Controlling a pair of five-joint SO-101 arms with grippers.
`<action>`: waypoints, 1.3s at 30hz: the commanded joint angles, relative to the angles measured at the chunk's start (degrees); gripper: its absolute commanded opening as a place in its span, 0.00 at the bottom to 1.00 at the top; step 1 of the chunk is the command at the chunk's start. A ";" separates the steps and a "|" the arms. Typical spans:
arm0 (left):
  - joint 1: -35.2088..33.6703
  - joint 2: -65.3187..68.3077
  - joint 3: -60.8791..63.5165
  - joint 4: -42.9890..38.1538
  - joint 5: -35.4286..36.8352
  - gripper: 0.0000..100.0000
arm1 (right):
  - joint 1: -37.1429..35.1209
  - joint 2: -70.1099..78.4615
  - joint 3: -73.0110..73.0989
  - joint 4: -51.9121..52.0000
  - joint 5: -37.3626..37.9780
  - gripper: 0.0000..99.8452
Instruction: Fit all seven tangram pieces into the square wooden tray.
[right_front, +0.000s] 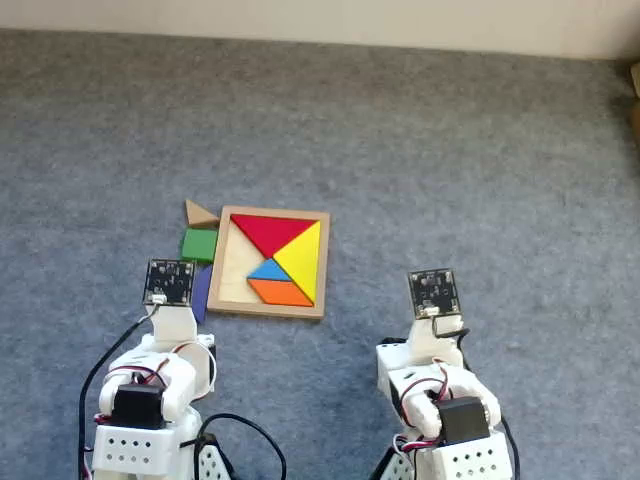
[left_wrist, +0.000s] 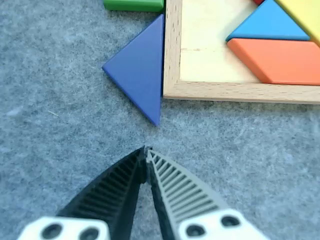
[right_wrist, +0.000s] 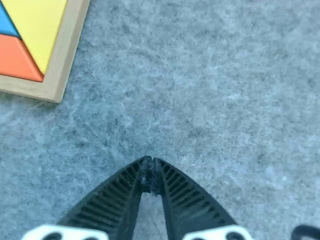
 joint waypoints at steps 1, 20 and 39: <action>-0.75 -1.10 1.19 0.18 -0.09 0.00 | 0.66 -0.75 8.75 0.40 -0.62 0.02; -4.35 -1.10 -7.96 0.18 -0.18 0.00 | 0.66 -0.75 8.75 0.40 -0.53 0.02; -20.53 -0.57 -21.49 -7.30 -21.10 0.00 | 0.75 -0.75 8.75 0.04 -0.53 0.02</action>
